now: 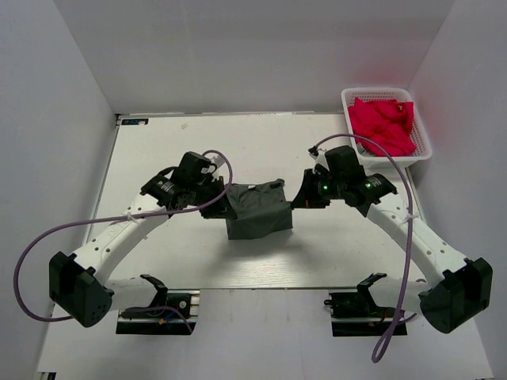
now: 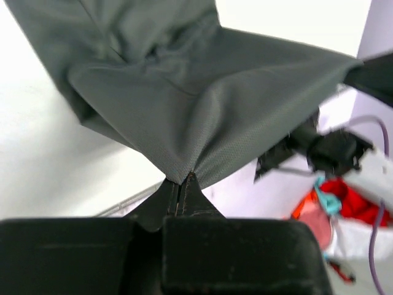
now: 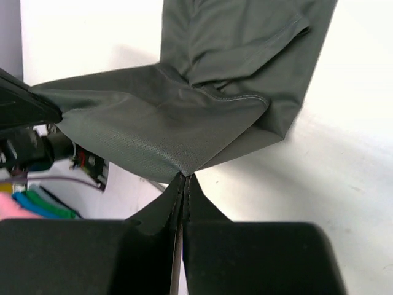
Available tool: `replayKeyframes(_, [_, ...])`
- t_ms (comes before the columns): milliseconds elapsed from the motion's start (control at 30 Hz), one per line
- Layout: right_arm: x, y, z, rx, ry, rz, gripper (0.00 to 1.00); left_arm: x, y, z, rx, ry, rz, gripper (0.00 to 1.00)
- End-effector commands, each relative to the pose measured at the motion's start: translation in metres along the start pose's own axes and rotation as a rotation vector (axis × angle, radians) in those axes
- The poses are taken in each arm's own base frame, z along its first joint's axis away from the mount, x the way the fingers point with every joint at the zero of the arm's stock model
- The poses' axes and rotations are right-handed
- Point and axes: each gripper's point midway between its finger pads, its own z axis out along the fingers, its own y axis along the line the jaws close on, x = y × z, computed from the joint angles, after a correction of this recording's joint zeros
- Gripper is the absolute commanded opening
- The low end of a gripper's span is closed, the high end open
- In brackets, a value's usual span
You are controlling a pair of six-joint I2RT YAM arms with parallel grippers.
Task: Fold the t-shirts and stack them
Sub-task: Fold the long partially folded tshirt into a neat square
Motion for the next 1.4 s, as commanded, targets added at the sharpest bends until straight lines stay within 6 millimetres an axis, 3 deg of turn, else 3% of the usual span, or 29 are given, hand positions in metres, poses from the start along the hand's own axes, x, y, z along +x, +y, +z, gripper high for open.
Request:
replayKeyframes(0, [-0.034, 0.002, -0.001, 0.032, -0.085, -0.014, 0.0, -0.029, 0.004, -0.004, -0.084, -0.097, -0.014, 0.0])
replayKeyframes(333, [-0.092, -0.018, 0.017, 0.137, -0.16, 0.036, 0.0, -0.077, 0.03, -0.002, -0.329, -0.217, -0.066, 0.0])
replayKeyframes(600, [-0.116, -0.033, 0.046, 0.146, -0.149, 0.055, 0.0, -0.1, 0.051, 0.018, -0.417, -0.244, -0.114, 0.0])
replayKeyframes(667, [-0.125, -0.034, 0.047, 0.147, -0.156, 0.051, 0.0, -0.107, 0.054, 0.019, -0.425, -0.26, -0.121, 0.0])
replayKeyframes(700, [-0.123, -0.039, 0.059, 0.155, -0.13, 0.054, 0.0, -0.113, 0.055, 0.016, -0.438, -0.288, -0.127, 0.0])
replayKeyframes(833, [-0.133, -0.045, 0.073, 0.148, -0.133, 0.056, 0.0, -0.131, 0.063, 0.015, -0.459, -0.357, -0.149, 0.0])
replayKeyframes(1233, [-0.158, -0.075, 0.121, 0.196, -0.145, 0.082, 0.0, -0.159, 0.091, 0.068, -0.46, -0.375, -0.179, 0.0])
replayKeyframes(1267, [-0.152, -0.083, 0.132, 0.211, -0.113, 0.098, 0.0, -0.165, 0.097, 0.073, -0.468, -0.376, -0.177, 0.0])
replayKeyframes(1300, [-0.163, -0.078, 0.13, 0.202, -0.129, 0.099, 0.0, -0.168, 0.095, 0.076, -0.462, -0.369, -0.168, 0.0])
replayKeyframes(1367, [-0.159, -0.085, 0.139, 0.213, -0.097, 0.122, 0.0, -0.173, 0.099, 0.083, -0.457, -0.359, -0.169, 0.0])
